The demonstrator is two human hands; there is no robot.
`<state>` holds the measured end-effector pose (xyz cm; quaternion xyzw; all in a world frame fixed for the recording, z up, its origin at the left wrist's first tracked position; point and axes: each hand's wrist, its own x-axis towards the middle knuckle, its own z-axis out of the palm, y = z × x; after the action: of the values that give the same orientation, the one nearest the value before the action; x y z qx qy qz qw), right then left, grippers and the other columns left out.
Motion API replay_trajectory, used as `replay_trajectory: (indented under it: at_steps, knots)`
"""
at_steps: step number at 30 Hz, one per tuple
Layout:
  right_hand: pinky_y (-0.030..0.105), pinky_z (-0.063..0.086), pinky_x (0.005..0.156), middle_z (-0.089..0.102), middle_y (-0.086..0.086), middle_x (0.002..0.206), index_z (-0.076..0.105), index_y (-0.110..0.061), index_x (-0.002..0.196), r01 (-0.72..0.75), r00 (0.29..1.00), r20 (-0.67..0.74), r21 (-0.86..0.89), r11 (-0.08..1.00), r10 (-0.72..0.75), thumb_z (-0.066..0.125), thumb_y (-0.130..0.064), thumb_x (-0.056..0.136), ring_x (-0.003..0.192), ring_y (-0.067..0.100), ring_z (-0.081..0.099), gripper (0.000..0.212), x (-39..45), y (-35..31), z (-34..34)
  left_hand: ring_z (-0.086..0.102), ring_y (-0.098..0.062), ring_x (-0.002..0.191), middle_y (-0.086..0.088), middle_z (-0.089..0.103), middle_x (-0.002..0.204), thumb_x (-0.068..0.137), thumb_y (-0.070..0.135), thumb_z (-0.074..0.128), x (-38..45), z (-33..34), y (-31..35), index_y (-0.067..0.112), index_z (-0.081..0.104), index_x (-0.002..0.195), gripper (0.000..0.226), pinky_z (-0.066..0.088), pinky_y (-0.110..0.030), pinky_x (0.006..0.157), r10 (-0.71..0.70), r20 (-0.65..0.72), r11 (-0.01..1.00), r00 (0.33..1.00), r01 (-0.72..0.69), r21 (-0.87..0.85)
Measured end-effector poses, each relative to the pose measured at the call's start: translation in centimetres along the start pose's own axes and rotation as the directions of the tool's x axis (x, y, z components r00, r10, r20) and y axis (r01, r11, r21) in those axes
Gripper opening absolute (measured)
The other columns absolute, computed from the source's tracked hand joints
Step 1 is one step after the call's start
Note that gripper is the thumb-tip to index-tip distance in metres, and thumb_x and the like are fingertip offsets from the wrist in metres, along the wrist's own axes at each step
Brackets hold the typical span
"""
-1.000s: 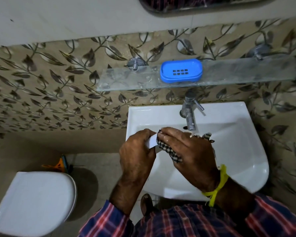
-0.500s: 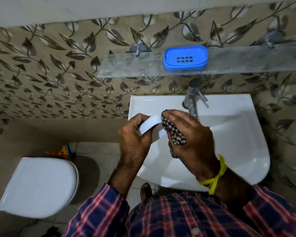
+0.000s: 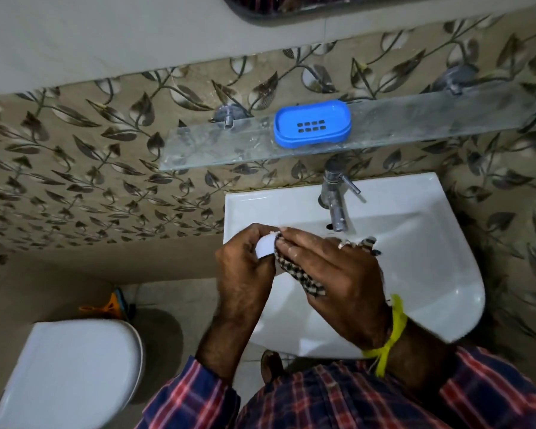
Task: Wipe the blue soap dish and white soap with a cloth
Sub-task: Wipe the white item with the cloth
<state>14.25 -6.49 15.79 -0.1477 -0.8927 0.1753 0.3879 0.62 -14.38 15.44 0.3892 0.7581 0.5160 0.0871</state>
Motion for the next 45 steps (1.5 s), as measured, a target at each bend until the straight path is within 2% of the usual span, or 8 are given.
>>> replay_trajectory:
  at_steps: [12,19,27,30,33,37,42,45]
  knots:
    - [0.026,0.049,0.104,0.069,0.004,0.127,0.070,-0.009,0.121,-0.274,0.957,-0.060,0.138,0.952,0.284,0.073,0.005,0.080,0.116,0.016,0.066,0.044,1.1,0.6,-0.1,0.070,0.000,0.078,0.022,0.075,0.085,0.079,-0.006,0.075,0.1,0.4,0.8,0.027,0.074,0.087,0.034,0.054,-0.016,0.072,-0.030,-0.141,0.986,0.989,0.006,-0.166]
    - [0.020,0.045,0.105,0.070,0.003,0.124,0.070,-0.011,0.123,-0.356,0.930,-0.056,0.123,0.926,0.364,0.075,0.003,0.076,0.113,0.016,0.066,0.049,0.7,0.7,0.5,0.070,-0.011,0.082,-0.004,0.075,0.089,0.078,-0.013,0.076,0.3,1.1,1.3,0.012,0.071,0.090,0.029,0.055,-0.022,0.073,-0.137,-0.224,0.927,0.965,0.045,-0.373]
    - [0.031,0.057,0.087,0.075,0.008,0.103,0.075,-0.005,0.109,-0.367,0.905,-0.196,0.091,0.926,0.378,0.074,-0.002,0.077,0.093,0.024,0.072,0.031,2.1,1.9,1.4,0.067,0.003,0.074,0.016,0.074,0.085,0.090,0.020,0.073,0.6,1.1,0.7,0.022,0.055,0.103,0.023,0.053,-0.014,0.063,-0.114,-0.093,0.894,0.989,0.062,-0.443]
    - [0.034,0.058,0.080,0.074,0.007,0.099,0.076,-0.008,0.107,-0.404,0.891,-0.214,0.028,0.914,0.400,0.073,-0.002,0.076,0.088,0.026,0.072,0.032,1.9,2.3,1.3,0.070,-0.009,0.077,0.007,0.075,0.084,0.097,0.047,0.056,0.4,0.7,-0.4,0.023,0.060,0.093,0.024,0.058,-0.026,0.065,-0.253,-0.163,0.862,0.954,0.145,-0.485]
    - [0.034,0.058,0.077,0.074,0.008,0.098,0.076,-0.007,0.107,-0.373,0.908,-0.219,-0.041,0.927,0.356,0.073,-0.001,0.078,0.086,0.028,0.072,0.030,2.0,2.5,1.3,0.066,-0.024,0.077,-0.009,0.070,0.080,0.102,0.026,0.058,0.9,1.5,-2.3,0.009,0.067,0.082,0.028,0.059,-0.050,0.072,-0.415,-0.088,0.854,0.906,0.354,-0.381]
    - [0.035,0.060,0.076,0.074,0.009,0.099,0.076,-0.005,0.105,-0.383,0.906,-0.233,-0.101,0.918,0.353,0.073,0.000,0.079,0.086,0.030,0.073,0.027,1.8,3.0,1.1,0.066,-0.020,0.113,-0.004,0.072,0.119,0.090,-0.004,0.068,1.0,2.5,-2.3,0.016,0.063,0.131,0.047,0.055,-0.040,0.098,-0.520,0.056,0.829,0.852,0.520,-0.206]
    - [0.040,0.061,0.073,0.074,0.012,0.102,0.075,-0.004,0.107,-0.424,0.892,-0.229,-0.126,0.897,0.390,0.074,0.005,0.075,0.086,0.034,0.073,0.034,1.5,3.7,0.7,0.073,-0.016,0.101,0.005,0.075,0.106,0.101,0.008,0.056,0.6,3.4,-0.5,0.014,0.068,0.122,0.025,0.058,-0.030,0.089,-0.425,-0.164,0.889,0.890,0.375,-0.264]
    - [0.039,0.061,0.072,0.074,0.013,0.105,0.073,-0.003,0.111,-0.425,0.898,-0.201,-0.161,0.891,0.392,0.075,0.007,0.072,0.087,0.034,0.072,0.041,1.5,3.6,0.6,0.069,-0.013,0.111,0.010,0.074,0.116,0.104,0.003,0.043,-0.3,4.9,0.9,0.020,0.051,0.144,0.043,0.057,-0.035,0.096,-0.501,-0.017,0.771,0.866,0.437,-0.464]
